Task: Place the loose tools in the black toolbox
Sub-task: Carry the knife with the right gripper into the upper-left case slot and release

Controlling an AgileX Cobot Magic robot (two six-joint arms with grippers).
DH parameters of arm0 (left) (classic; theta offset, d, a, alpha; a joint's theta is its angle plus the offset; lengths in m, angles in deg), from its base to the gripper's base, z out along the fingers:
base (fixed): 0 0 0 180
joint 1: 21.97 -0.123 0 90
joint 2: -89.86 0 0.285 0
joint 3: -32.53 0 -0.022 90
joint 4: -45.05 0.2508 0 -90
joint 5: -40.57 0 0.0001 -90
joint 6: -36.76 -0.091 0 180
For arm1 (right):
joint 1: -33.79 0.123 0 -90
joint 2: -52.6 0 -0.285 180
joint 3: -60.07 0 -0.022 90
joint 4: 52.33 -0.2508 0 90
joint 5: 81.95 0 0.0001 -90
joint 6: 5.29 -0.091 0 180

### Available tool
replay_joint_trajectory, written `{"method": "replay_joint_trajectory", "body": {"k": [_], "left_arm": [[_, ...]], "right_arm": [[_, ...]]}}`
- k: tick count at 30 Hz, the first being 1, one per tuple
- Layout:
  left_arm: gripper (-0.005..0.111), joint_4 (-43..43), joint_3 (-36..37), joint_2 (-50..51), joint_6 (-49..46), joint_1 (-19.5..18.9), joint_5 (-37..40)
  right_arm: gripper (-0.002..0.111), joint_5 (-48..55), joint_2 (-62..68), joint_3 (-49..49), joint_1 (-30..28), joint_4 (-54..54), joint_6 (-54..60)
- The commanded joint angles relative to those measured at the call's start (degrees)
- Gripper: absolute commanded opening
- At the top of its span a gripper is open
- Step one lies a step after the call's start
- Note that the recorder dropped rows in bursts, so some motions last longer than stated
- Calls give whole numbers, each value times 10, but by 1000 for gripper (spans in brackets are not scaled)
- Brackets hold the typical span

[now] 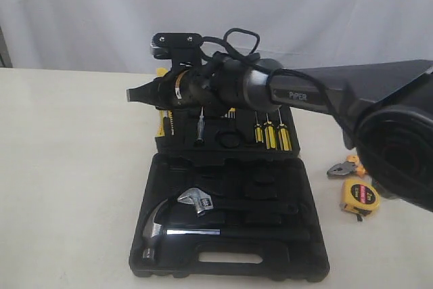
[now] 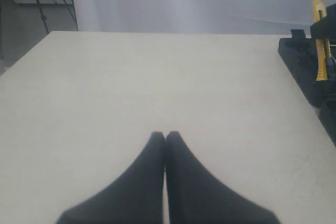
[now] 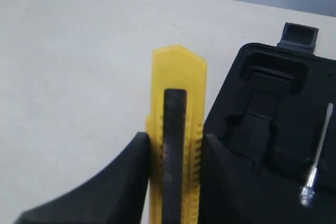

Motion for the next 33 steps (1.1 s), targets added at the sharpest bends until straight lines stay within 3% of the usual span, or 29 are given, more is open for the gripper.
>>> {"method": "replay_joint_trajectory", "body": {"k": [1, 4, 14, 31, 33], "left_arm": [[0, 0, 1, -1, 1, 3, -6], [0, 0, 1, -1, 1, 3, -6], [0, 0, 1, -1, 1, 3, -6], [0, 0, 1, -1, 1, 3, -6], [0, 0, 1, -1, 1, 3, -6]], "right_arm": [[-1, 111, 14, 50, 11, 168, -116], [-1, 149, 14, 52, 18, 257, -191], [-1, 127, 33, 52, 20, 239, -240], [0, 109, 60, 52, 16, 192, -222], [5, 107, 60, 52, 16, 193, -220]]}}
